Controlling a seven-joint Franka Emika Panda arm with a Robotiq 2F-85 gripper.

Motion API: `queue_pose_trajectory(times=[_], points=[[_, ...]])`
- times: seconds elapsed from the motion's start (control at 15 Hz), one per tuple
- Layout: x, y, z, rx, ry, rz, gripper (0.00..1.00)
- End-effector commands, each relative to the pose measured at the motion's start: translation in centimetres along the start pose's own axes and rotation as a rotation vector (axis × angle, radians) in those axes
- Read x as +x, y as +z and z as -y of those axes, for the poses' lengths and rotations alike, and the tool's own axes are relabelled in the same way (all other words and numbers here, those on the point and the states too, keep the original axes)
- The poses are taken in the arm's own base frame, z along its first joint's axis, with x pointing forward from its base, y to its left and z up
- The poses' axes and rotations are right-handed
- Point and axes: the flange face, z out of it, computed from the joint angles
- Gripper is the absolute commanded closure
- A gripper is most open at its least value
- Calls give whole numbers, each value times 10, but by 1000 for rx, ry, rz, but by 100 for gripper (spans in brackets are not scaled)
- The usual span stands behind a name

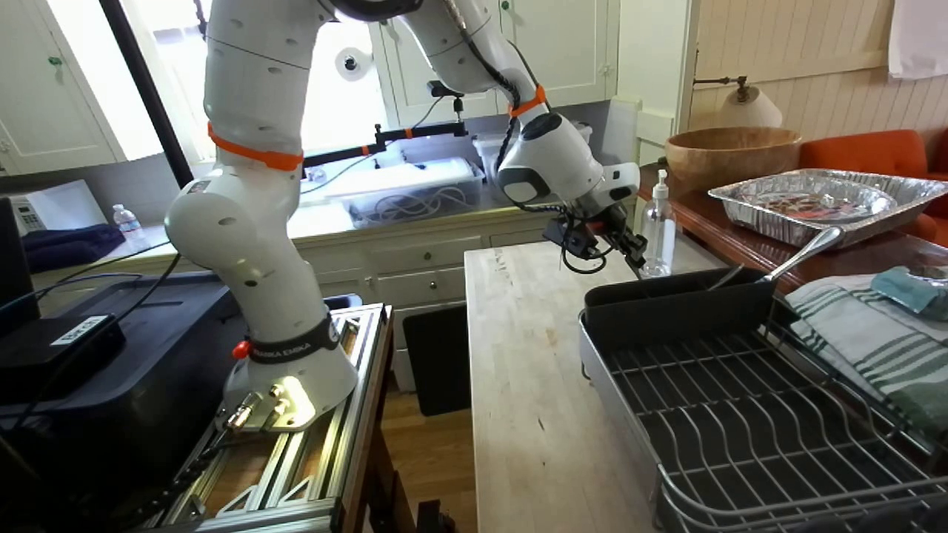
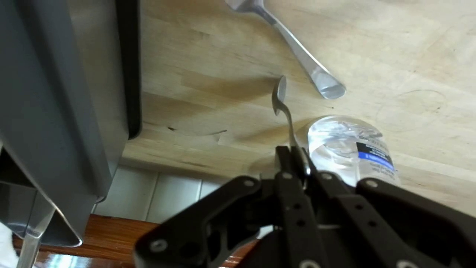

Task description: Move the spoon to the countertop

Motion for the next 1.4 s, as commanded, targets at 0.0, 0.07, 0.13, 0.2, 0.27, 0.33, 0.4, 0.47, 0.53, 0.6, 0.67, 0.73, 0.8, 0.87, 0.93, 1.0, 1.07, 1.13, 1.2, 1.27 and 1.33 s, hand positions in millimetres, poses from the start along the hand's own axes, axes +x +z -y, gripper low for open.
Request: queue_pose_trajectory(times=[0.0, 0.07, 0.13, 0.2, 0.27, 0.33, 0.4, 0.47, 0.53, 0.6, 0.67, 0.73, 0.8, 0.87, 0.93, 1.0, 1.07, 1.13, 1.2, 1.27, 1.33], points=[[-31, 11, -3, 25, 7, 93, 99], [-34, 12, -4, 27, 10, 105, 99], [-36, 12, -5, 26, 12, 114, 99], [-37, 13, -6, 26, 10, 116, 99], [-40, 13, -6, 27, 18, 127, 99], [-43, 13, -6, 25, 17, 137, 99], [-47, 14, -7, 27, 14, 149, 99], [-52, 15, -8, 25, 12, 165, 99], [-60, 18, -10, 27, 11, 191, 99], [-68, 22, -13, 25, 12, 217, 99], [-75, 26, -16, 21, 13, 239, 99], [-81, 29, -18, 19, 14, 259, 99], [-85, 31, -20, 16, 14, 274, 99], [-89, 32, -21, 13, 12, 285, 99], [-93, 34, -20, 15, 10, 298, 99], [-91, 35, -19, 15, 1, 302, 99], [-90, 35, -17, 13, 0, 306, 99], [-88, 35, -17, 12, -2, 310, 99], [-87, 35, -17, 9, -5, 311, 99], [-84, 35, -16, 8, -7, 313, 99], [-82, 34, -15, 8, -9, 314, 99]])
